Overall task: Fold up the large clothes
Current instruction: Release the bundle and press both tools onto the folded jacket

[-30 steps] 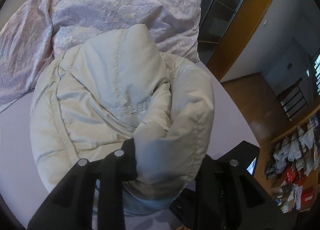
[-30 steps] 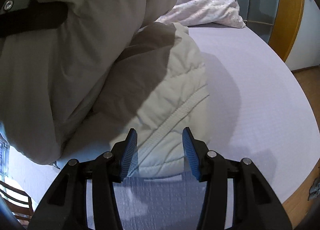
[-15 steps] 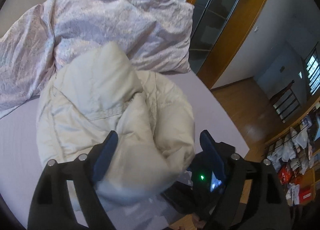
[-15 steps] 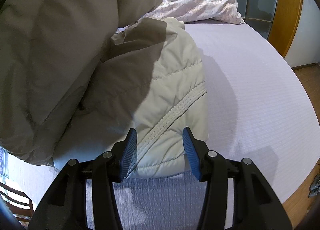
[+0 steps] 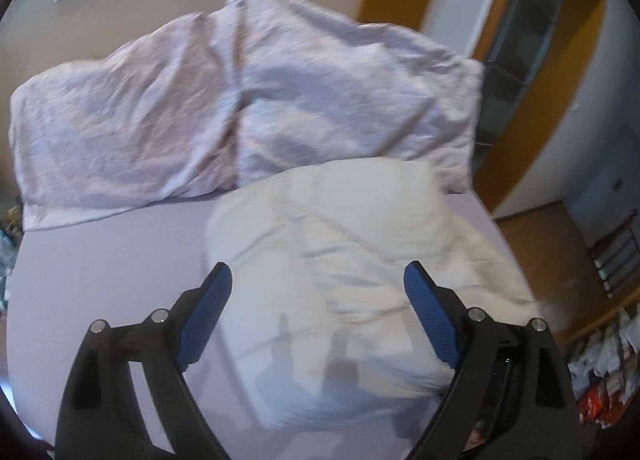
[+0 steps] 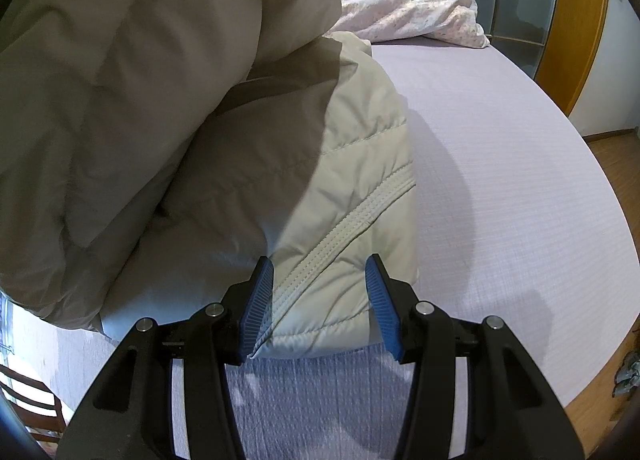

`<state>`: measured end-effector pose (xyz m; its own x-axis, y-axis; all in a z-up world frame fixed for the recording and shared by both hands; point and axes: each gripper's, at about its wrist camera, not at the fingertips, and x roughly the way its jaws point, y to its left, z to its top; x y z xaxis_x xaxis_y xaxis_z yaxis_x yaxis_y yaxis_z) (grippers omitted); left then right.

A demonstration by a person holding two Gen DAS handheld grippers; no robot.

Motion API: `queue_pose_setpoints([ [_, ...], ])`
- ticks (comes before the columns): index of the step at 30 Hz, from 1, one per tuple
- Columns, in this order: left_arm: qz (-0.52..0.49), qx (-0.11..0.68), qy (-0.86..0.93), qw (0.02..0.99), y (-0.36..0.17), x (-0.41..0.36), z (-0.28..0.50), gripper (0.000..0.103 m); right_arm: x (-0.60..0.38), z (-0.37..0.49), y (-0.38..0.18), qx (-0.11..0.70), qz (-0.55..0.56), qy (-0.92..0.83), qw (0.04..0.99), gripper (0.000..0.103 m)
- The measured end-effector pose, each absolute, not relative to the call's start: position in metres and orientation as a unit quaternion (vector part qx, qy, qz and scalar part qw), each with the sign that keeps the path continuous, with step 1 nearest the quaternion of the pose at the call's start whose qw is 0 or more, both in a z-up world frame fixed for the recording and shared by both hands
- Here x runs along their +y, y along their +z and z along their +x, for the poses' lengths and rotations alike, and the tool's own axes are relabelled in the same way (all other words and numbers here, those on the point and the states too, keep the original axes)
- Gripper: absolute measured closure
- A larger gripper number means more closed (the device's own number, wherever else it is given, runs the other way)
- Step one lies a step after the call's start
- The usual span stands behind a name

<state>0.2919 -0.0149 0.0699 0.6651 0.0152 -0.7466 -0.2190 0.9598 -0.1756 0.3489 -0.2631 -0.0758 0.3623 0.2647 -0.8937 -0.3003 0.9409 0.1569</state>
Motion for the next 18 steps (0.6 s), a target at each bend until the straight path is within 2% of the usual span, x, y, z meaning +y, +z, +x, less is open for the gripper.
queue_pose_setpoints([
  [8,-0.155,0.463,0.102,0.866,0.003,0.024,0.316,0.016,-0.27,0.35,-0.069,0.539,-0.008,0.164,0.826,0.052],
  [13,-0.171,0.483,0.072,0.856,-0.02,0.005,0.324,0.021,-0.285,0.352,-0.06,0.532,-0.005,0.144,0.834,0.052],
  [18,-0.144,0.494,0.063,0.855,-0.028,-0.025,0.339,0.021,-0.305,0.355,-0.057,0.531,0.002,0.119,0.839,0.052],
])
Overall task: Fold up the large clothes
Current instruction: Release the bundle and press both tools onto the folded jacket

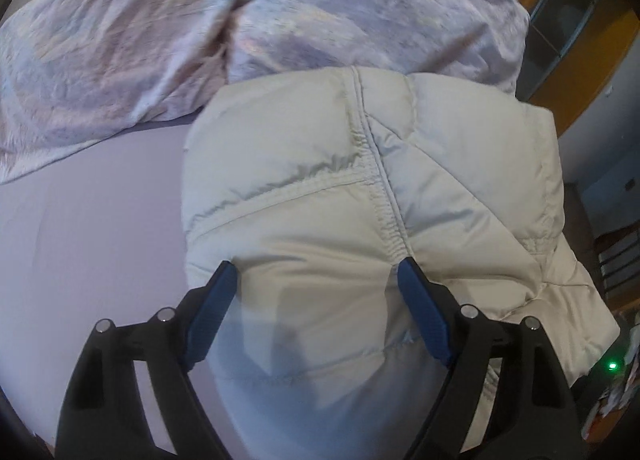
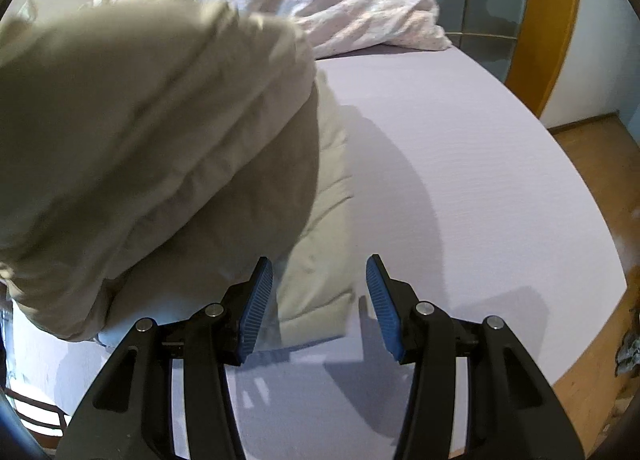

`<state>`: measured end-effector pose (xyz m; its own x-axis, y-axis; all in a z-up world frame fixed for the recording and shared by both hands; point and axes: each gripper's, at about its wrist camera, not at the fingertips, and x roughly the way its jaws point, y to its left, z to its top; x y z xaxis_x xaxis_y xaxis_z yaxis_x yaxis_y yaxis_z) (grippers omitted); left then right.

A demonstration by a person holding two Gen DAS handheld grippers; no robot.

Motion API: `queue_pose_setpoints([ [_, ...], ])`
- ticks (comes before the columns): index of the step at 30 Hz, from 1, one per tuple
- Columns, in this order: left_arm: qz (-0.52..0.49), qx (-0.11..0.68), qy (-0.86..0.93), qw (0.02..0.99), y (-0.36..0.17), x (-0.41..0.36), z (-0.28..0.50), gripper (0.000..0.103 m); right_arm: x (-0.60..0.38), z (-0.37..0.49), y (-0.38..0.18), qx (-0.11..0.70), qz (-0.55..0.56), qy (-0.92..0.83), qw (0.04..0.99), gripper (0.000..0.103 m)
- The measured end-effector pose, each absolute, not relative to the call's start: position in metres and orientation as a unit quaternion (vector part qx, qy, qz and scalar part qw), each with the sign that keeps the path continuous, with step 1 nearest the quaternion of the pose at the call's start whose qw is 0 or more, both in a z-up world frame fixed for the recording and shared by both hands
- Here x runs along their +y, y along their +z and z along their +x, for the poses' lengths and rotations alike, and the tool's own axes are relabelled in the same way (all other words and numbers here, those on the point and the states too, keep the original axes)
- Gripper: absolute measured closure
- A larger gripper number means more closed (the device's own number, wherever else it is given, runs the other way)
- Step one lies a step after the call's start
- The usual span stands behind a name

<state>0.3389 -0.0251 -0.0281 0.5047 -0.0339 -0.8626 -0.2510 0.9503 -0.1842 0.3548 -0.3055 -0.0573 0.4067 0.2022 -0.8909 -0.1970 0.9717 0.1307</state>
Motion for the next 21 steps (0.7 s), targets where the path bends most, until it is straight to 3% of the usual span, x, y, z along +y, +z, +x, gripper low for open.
queue_pose_setpoints([
  [6,-0.115,0.498,0.067,0.857,-0.043,-0.054,0.354,0.02,-0.34,0.359,-0.047,0.518,0.023,0.066,0.853,0.052],
  [13,-0.098,0.497,0.074,0.859,-0.054,-0.063,0.36,0.019,-0.362,0.368,0.018,0.451,0.055,0.069,0.888,0.052],
  [18,-0.097,0.5,0.07,0.858,-0.053,-0.062,0.36,0.019,-0.326,0.379,0.061,0.423,0.05,0.151,0.892,0.053],
  [21,-0.097,0.5,0.07,0.858,-0.053,-0.061,0.361,0.019,-0.288,0.386,0.073,0.423,0.036,0.205,0.882,0.059],
])
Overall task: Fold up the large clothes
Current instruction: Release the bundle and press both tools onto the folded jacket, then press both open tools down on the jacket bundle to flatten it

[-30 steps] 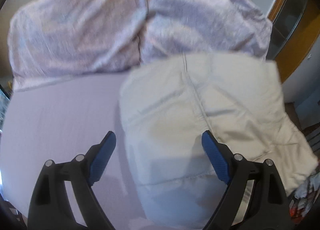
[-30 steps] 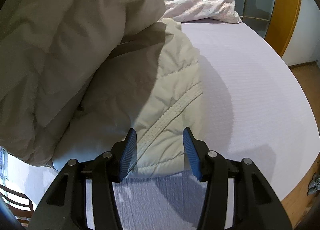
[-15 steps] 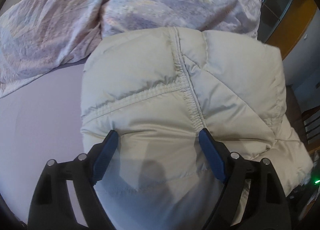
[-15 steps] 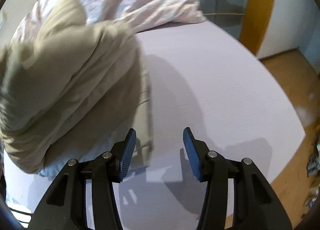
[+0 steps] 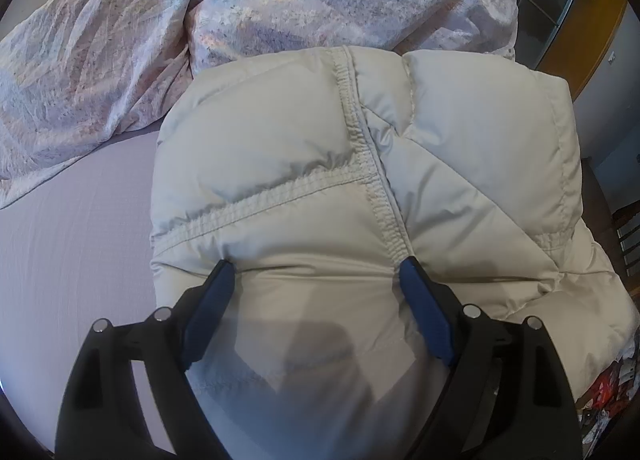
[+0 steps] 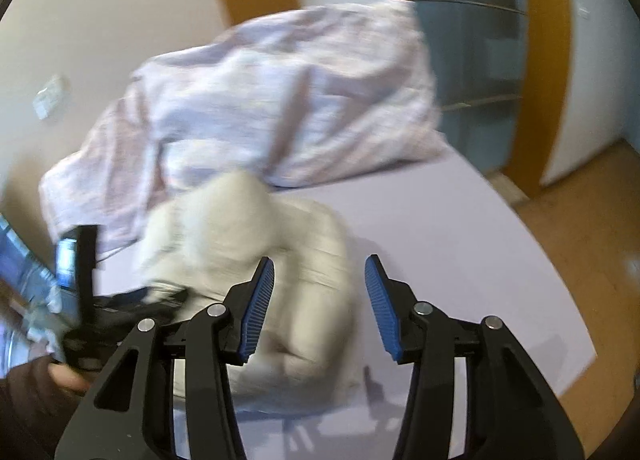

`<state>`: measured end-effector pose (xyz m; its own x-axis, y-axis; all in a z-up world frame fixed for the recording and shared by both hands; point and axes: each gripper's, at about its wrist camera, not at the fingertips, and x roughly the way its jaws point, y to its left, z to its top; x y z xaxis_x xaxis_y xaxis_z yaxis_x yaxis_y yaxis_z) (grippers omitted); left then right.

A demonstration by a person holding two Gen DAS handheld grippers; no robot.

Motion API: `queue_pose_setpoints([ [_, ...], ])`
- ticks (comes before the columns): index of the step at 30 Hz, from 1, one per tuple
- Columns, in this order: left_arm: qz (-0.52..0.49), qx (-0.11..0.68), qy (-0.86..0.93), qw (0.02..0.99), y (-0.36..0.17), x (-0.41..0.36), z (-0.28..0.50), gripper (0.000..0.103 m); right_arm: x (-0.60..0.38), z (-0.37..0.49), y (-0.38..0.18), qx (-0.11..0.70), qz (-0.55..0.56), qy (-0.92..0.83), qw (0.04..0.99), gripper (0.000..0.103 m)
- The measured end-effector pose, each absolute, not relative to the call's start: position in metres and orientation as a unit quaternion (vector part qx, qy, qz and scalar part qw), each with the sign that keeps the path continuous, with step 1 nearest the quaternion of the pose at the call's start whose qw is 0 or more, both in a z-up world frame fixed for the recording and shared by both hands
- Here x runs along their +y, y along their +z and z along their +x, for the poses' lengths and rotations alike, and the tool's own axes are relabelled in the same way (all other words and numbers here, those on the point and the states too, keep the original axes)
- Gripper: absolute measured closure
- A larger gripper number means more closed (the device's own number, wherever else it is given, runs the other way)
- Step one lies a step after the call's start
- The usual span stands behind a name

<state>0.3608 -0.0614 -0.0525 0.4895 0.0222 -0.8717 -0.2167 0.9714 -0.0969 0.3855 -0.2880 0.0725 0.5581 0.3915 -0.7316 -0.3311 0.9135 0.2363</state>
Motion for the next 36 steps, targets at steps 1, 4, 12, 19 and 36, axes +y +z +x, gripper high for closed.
queue_pose_setpoints([
  [1,-0.099,0.5,0.07,0.858,-0.052,-0.061,0.361,0.019,-0.275,0.387,0.073,0.424,0.03,0.218,0.878,0.062],
  [4,-0.101,0.499,0.07,0.858,-0.051,-0.061,0.36,0.019,-0.244,0.398,0.065,0.433,0.019,0.243,0.868,0.07],
  [12,-0.111,0.493,0.071,0.86,-0.049,-0.057,0.354,0.018,-0.211,0.418,0.032,0.458,-0.022,0.231,0.858,0.073],
  [19,-0.103,0.486,0.066,0.865,-0.044,-0.061,0.353,0.016,-0.22,0.425,-0.01,0.484,-0.057,0.202,0.849,0.076],
  [36,-0.091,0.464,0.086,0.877,-0.032,-0.05,0.363,0.016,-0.238,0.432,-0.021,0.51,-0.022,0.198,0.837,0.074],
])
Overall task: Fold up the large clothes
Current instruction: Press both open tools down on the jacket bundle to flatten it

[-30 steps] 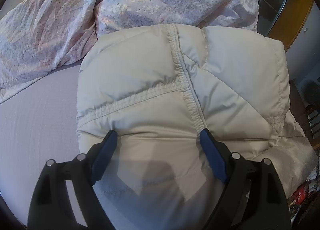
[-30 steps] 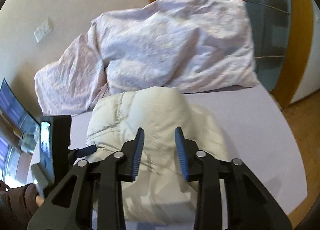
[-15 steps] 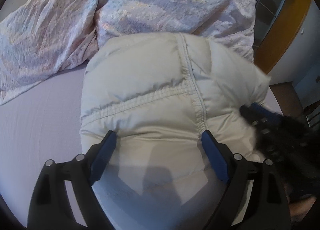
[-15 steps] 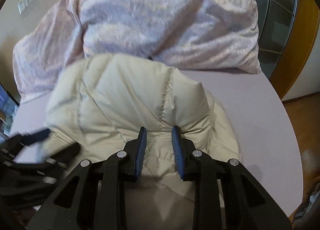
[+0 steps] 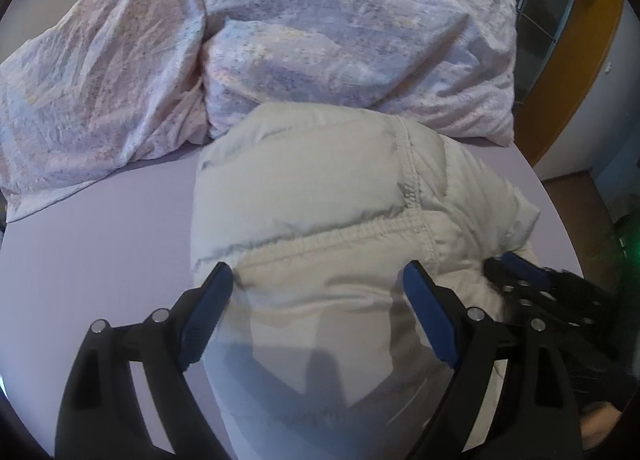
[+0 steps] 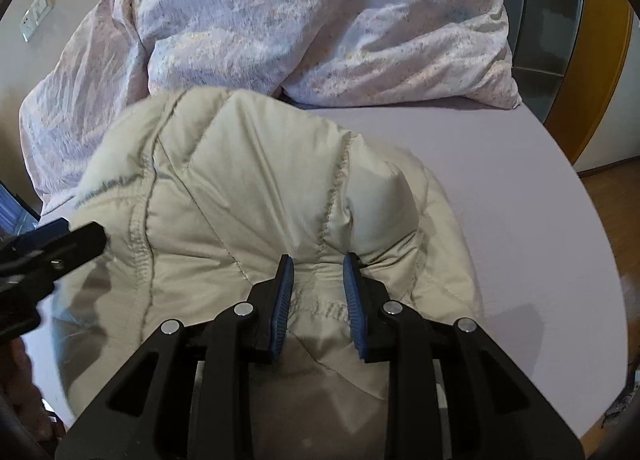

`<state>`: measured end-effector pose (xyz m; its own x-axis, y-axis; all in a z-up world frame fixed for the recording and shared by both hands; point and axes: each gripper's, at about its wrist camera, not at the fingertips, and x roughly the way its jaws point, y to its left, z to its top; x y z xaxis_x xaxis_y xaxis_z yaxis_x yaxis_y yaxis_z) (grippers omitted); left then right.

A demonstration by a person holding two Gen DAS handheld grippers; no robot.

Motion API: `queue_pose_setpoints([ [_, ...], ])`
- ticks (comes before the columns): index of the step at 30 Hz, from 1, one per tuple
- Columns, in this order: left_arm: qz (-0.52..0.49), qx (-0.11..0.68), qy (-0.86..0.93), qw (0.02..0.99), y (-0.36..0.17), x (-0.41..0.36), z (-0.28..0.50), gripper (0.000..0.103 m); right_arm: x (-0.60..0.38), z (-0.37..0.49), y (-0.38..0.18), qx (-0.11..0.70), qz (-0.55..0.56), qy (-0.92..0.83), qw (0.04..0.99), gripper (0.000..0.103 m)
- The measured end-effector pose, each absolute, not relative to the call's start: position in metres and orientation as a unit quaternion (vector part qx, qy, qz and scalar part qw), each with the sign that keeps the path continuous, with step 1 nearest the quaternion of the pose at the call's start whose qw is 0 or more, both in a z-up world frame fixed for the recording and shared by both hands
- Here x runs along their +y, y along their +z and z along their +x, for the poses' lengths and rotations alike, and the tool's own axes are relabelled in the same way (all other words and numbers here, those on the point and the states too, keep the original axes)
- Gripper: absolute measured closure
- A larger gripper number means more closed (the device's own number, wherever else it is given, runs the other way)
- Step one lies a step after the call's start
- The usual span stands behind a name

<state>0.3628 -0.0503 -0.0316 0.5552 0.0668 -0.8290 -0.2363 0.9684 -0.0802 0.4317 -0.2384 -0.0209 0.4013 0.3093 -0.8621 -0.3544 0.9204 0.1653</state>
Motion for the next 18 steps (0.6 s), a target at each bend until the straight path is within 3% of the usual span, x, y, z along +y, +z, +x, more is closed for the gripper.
queue_pose_setpoints([
  [5,-0.096,0.459,0.1,0.878,-0.035,-0.042,0.37,0.013,-0.234,0.433,0.005,0.474,-0.013,0.199,0.858,0.056],
  [11,-0.074,0.45,0.115,0.882,-0.045,-0.047,0.378,0.002,-0.229,0.439,-0.021,0.479,-0.036,0.178,0.859,0.053],
  [18,-0.068,0.437,0.117,0.889,-0.059,-0.049,0.382,0.002,-0.232,0.436,-0.045,0.461,-0.032,0.189,0.867,0.053],
])
